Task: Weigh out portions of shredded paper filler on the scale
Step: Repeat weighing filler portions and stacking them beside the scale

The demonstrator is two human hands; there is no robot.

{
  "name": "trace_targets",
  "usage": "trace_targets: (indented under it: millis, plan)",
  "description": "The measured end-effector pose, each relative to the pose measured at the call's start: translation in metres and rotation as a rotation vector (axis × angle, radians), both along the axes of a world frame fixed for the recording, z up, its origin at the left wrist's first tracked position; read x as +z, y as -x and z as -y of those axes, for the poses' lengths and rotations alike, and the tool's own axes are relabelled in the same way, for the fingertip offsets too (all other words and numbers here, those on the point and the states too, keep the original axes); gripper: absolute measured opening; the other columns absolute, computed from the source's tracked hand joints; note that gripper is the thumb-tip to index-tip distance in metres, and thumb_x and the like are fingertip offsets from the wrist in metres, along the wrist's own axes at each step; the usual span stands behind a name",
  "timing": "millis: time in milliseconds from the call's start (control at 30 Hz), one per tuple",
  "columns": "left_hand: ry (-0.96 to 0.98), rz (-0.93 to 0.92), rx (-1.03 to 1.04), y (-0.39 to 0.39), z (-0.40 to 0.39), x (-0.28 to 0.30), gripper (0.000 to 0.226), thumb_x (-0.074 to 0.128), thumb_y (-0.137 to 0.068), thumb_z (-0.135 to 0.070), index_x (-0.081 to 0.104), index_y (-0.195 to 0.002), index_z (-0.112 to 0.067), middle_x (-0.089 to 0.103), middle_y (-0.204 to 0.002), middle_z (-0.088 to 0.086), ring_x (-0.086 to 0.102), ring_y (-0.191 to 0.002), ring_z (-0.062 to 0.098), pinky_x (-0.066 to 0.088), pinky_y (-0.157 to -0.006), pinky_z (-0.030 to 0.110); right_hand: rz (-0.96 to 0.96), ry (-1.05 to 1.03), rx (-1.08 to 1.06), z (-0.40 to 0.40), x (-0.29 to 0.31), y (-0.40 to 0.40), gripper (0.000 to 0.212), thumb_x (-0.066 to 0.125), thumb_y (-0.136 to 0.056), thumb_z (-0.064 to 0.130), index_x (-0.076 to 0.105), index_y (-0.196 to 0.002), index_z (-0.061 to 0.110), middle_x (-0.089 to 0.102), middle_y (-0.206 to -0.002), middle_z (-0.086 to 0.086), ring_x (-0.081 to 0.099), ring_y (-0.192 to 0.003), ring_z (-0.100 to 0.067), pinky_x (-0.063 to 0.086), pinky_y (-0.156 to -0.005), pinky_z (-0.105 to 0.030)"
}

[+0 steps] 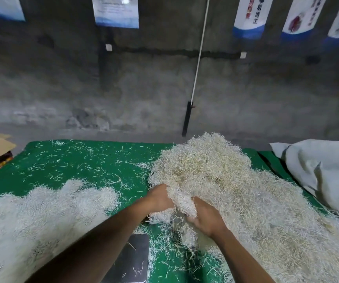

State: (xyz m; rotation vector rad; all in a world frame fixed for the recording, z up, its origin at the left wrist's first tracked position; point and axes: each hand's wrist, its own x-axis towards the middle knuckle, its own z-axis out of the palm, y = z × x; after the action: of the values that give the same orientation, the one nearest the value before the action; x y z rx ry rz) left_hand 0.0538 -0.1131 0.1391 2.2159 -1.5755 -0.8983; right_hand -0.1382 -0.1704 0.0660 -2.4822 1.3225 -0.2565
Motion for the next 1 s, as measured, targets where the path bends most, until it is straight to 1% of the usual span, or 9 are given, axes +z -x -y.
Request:
trace_targets:
  millis: [100,233,367,467,567,667,700,833,1000]
  plan:
    - [-0.036,-0.159,0.055,-0.001,-0.001,0.003,0.097,0.072,-0.089,-0.023,0.007,-0.16,-0.01,0.05,-0.119,0.002,0.049,-0.087,0.007,0.045,-0.084,0.03,-0.058,0.081,-0.055,0.003,-0.003,0.007,0.069,0.064,-0.092,0.057,0.043,-0.144,0.016,0.062,-0.133,-0.004,0.061,-0.114,-0.018,0.05,-0.101,-0.032]
    - [0.004,-0.259,0.056,0.002,0.011,0.013,0.111,0.083,-0.08,-0.024,0.007,-0.16,-0.019,0.052,-0.134,0.007,0.054,-0.12,0.022,0.038,-0.11,0.035,-0.138,0.186,-0.196,0.014,0.009,0.012,0.065,0.071,-0.089,0.054,0.05,-0.138,0.017,0.067,-0.115,-0.001,0.064,-0.1,-0.017,0.054,-0.094,-0.033]
    - [0.085,-0.241,0.036,0.01,0.013,0.018,0.126,0.094,-0.058,-0.049,0.02,-0.158,-0.026,0.047,-0.148,0.015,0.049,-0.135,0.032,0.039,-0.114,0.046,-0.017,0.174,-0.207,0.02,0.024,-0.008,0.061,0.075,-0.089,0.025,0.049,-0.142,0.01,0.062,-0.129,-0.007,0.059,-0.12,-0.024,0.044,-0.109,-0.029]
    - [0.125,-0.232,0.04,0.001,0.015,0.021,0.112,0.09,-0.054,-0.062,0.037,-0.145,-0.023,0.055,-0.135,0.001,0.058,-0.113,0.001,0.05,-0.099,0.026,0.138,0.106,-0.132,0.02,0.031,-0.014,0.062,0.075,-0.087,0.01,0.05,-0.143,0.011,0.057,-0.135,-0.002,0.057,-0.122,-0.021,0.043,-0.108,-0.02]
    - [0.184,-0.289,0.137,0.001,0.021,0.025,0.099,0.091,-0.064,-0.045,0.038,-0.143,-0.02,0.051,-0.139,0.002,0.058,-0.12,0.006,0.05,-0.1,0.028,-0.023,0.182,-0.204,0.024,0.037,-0.007,0.054,0.073,-0.089,0.024,0.052,-0.138,0.016,0.062,-0.126,0.001,0.061,-0.107,-0.015,0.048,-0.105,-0.035]
    - [0.184,-0.331,0.192,0.013,0.023,0.027,0.085,0.087,-0.075,-0.036,0.037,-0.142,-0.018,0.059,-0.12,-0.003,0.062,-0.09,-0.002,0.051,-0.071,0.016,0.1,0.123,-0.242,0.028,0.04,-0.014,0.026,0.068,-0.093,0.021,0.062,-0.117,0.012,0.065,-0.093,0.0,0.06,-0.077,-0.013,0.051,-0.068,-0.025]
    - [0.189,-0.372,0.211,0.014,0.023,0.029,0.097,0.087,-0.074,-0.037,0.028,-0.149,-0.017,0.058,-0.122,-0.003,0.061,-0.1,0.005,0.053,-0.08,0.02,0.096,0.112,-0.272,0.028,0.045,-0.013,0.025,0.068,-0.094,0.019,0.061,-0.116,0.013,0.064,-0.091,0.001,0.059,-0.074,-0.011,0.047,-0.063,-0.022]
    - [0.25,-0.425,0.358,0.012,0.029,0.027,0.114,0.087,-0.076,-0.035,0.012,-0.158,-0.012,0.036,-0.156,0.015,0.038,-0.142,0.034,0.034,-0.116,0.044,0.025,0.229,-0.295,0.028,0.047,-0.009,0.047,0.08,-0.084,0.022,0.061,-0.126,0.011,0.067,-0.122,-0.002,0.062,-0.106,-0.018,0.042,-0.108,-0.035]
    - [0.286,-0.501,0.428,0.014,0.028,0.011,0.101,0.088,-0.073,-0.03,0.025,-0.151,-0.013,0.047,-0.142,0.014,0.05,-0.133,0.023,0.042,-0.11,0.037,-0.022,0.333,-0.321,0.029,0.048,-0.004,0.034,0.073,-0.088,0.02,0.06,-0.119,0.015,0.072,-0.106,0.0,0.064,-0.091,-0.015,0.041,-0.105,-0.036]
